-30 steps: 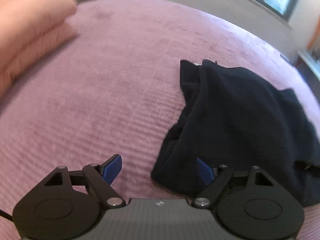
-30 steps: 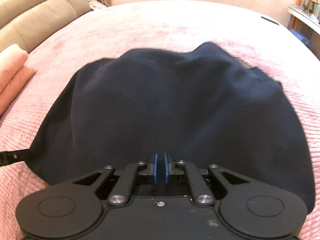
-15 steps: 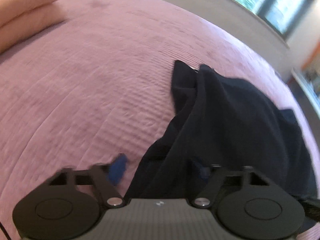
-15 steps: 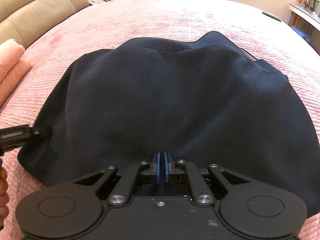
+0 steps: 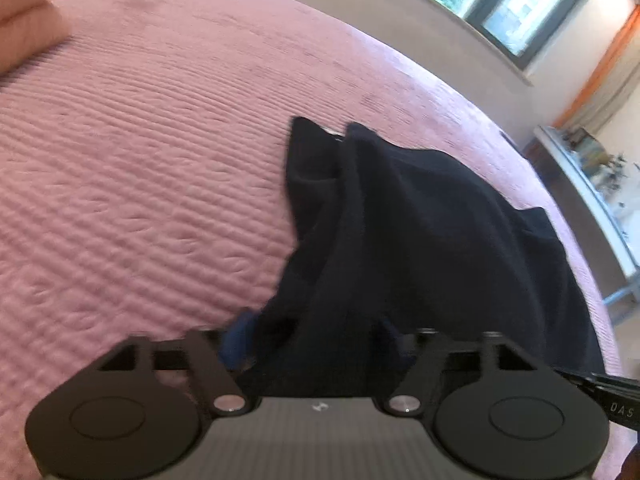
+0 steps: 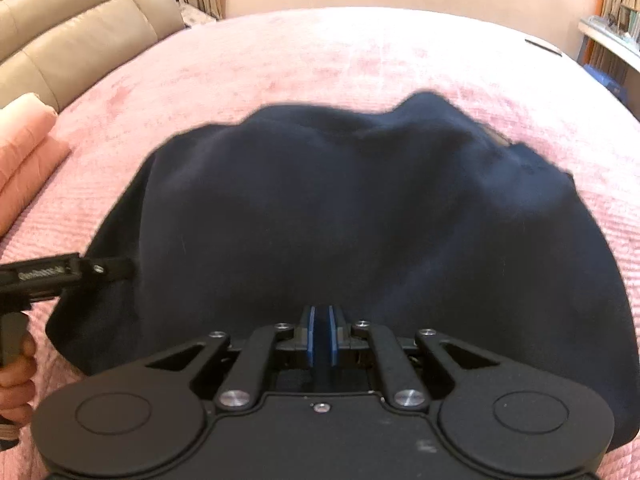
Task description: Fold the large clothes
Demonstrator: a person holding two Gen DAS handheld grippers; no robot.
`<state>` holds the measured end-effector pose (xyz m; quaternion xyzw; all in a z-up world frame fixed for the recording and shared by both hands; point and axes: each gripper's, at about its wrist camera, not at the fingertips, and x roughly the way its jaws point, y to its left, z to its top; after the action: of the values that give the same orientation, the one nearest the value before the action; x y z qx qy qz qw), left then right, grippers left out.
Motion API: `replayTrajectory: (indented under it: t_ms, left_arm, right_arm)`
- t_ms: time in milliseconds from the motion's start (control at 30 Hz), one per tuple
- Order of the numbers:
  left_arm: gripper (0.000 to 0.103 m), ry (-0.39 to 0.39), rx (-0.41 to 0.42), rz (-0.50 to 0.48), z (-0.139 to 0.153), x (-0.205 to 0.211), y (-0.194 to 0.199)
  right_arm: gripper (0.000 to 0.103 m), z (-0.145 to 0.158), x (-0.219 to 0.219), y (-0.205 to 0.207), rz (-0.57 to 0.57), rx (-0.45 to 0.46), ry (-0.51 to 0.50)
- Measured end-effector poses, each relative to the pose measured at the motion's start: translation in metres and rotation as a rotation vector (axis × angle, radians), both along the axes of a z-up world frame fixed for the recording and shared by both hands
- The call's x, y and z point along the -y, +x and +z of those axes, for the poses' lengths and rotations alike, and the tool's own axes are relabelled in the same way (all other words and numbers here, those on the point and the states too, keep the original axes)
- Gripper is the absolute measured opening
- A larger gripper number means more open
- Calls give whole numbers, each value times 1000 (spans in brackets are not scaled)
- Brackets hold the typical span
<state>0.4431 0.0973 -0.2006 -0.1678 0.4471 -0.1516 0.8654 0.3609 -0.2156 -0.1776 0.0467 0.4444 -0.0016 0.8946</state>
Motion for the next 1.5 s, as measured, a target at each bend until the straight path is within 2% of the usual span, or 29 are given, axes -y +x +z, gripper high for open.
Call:
replayTrajectory:
  t_ms: [33,67,100,167,200,267,400,500,633,733,867,900,967,1000,1067,1100,1133,1200,1233,1267,1300,1367,1500]
  left_arm:
    - [70,12,10,-11,0,4,4]
    - [54,22,14,-20,0,7,7]
    - [26,25,17,-26,-1,9,9]
    - [22,-39,2,-31,-2,5,14]
    - [21,-43,8,-35,0,5,13]
    - [20,-62,23,-46,6,4,10]
    - [19,-209,87,-81,41,7,4]
    - [19,-278,162,-148,72,33,3]
    - [19,-370,236,-327,109,105,-3]
    - [19,-404,234,-437,117,166,-11]
    - [19,-431,197,-510,113,235,-19]
    - [19,-432,186,-529,110,251,-22]
    - [20,-396,166,-574,98,283,-25]
    - [20,-369,145,-590,88,298,-27]
    - [21,-328,78,-608,57,326,-31]
    - [21,-295,54,-607,44,335,-29]
    - [21,-227,41,-612,32,347,-33]
    - [24,-78,104,-665,28,369,-50]
    - [27,-27,132,-673,31,375,-57]
    - [36,-6,144,-672,36,378,-62]
    - [44,-3,144,-669,42,380,-64]
    - [45,-27,141,-662,56,375,-72]
    - [45,-110,94,-671,85,351,-88]
  right_arm:
    - [7,2,-2,0,1,17,-1]
    - [7,3,-3,1,0,27,-9]
    - [7,2,-6,3,-7,26,-32]
    - [6,-8,-8,8,-26,-13,-58]
    - [6,-15,-7,9,-29,-32,-46]
    - [5,-27,-3,10,-23,-44,5]
    - [5,-33,15,7,-76,-34,141]
    - [5,-37,25,2,-84,-13,220]
    - [5,-38,41,-2,-112,-5,341]
    - [3,-34,69,-11,-161,-20,480]
    - [1,-7,126,-49,-255,32,454]
    - [2,0,142,-59,-283,39,423]
    - [9,6,177,-77,-339,16,340]
    - [14,5,192,-84,-364,-6,297]
    - [15,3,222,-95,-404,-45,210]
    - [15,2,234,-96,-412,-57,181]
    - [15,2,244,-97,-411,-62,161]
    - [17,12,258,-86,-385,-28,148]
    - [20,20,263,-78,-365,-2,147]
    - [24,32,266,-66,-334,32,152]
    - [25,42,266,-56,-299,65,163]
    - [25,69,258,-37,-212,153,172]
    - [25,102,229,-9,-68,235,165]
